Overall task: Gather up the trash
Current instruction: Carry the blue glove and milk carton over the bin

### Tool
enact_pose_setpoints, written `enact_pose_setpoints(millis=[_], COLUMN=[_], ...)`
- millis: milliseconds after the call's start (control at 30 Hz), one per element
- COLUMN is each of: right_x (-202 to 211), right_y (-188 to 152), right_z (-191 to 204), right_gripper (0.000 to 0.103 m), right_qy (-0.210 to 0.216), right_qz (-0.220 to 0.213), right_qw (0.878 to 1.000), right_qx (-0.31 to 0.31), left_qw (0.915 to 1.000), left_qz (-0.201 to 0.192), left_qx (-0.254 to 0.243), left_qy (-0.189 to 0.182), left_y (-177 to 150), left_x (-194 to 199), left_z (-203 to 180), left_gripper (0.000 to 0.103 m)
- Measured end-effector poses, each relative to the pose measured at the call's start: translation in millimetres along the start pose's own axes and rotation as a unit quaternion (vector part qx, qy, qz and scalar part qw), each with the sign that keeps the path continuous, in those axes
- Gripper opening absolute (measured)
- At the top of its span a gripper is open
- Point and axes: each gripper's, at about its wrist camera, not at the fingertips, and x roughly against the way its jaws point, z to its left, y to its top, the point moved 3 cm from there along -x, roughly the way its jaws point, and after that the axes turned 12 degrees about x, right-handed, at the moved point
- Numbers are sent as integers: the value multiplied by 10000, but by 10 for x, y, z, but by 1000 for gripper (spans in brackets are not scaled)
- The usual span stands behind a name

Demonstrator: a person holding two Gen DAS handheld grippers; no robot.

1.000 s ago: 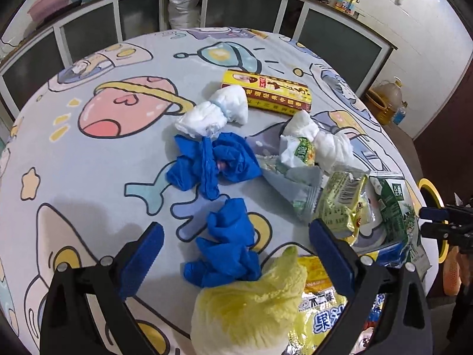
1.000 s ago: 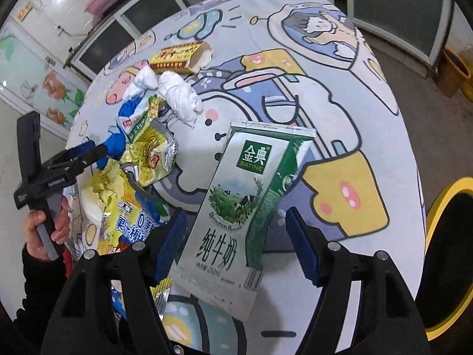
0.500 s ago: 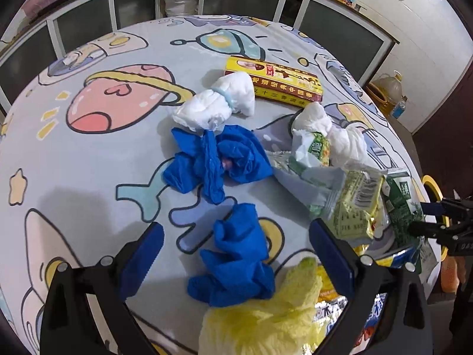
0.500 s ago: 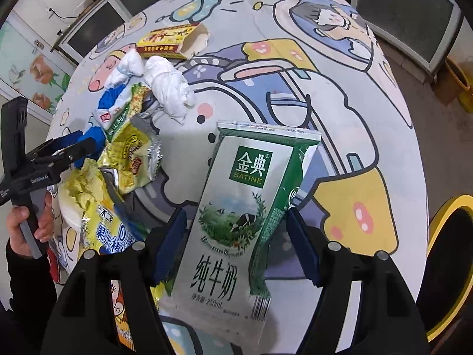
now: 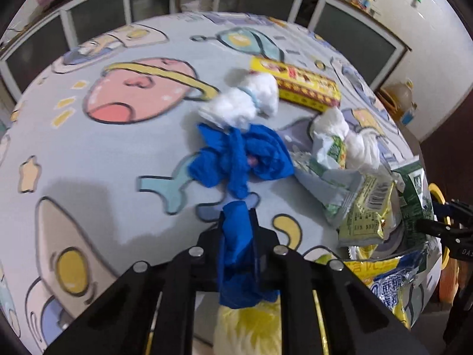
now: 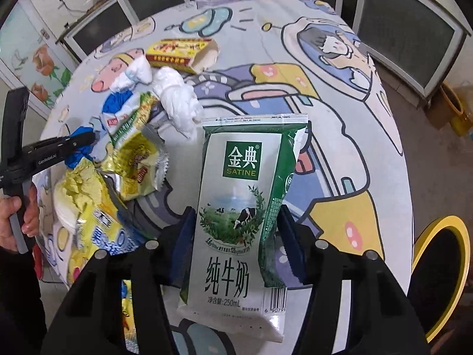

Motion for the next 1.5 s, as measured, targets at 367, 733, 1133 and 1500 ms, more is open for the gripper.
enact_pose_setpoints(millis=[367,733,1133,1500], right_x=[634,989,1417,1878], right_y=[-36,-348,-1043,-1896], right_z=[-86,-226,-877,-1786], right_gripper=[54,54,54,54], right_qy=[-73,-85,-285,-946], right_qz=[-725,-1012,-1338,-1576], right_qw=[9972,9942,9838,9594], right_qx=[-162,-365,-1157,-2139], left_qw=[9957,9941,9864,9641], left_qz=[-807,-1002,-736,-362], left_qx=[393,45,-866,-1880], left_qy=[-233,-418,-1191,-1840], left_y=[95,-100,-409,-735], left_x=[863,1178,1055,854], left_z=[213,-199,-1542,-3096], left_gripper=[11,11,11,11])
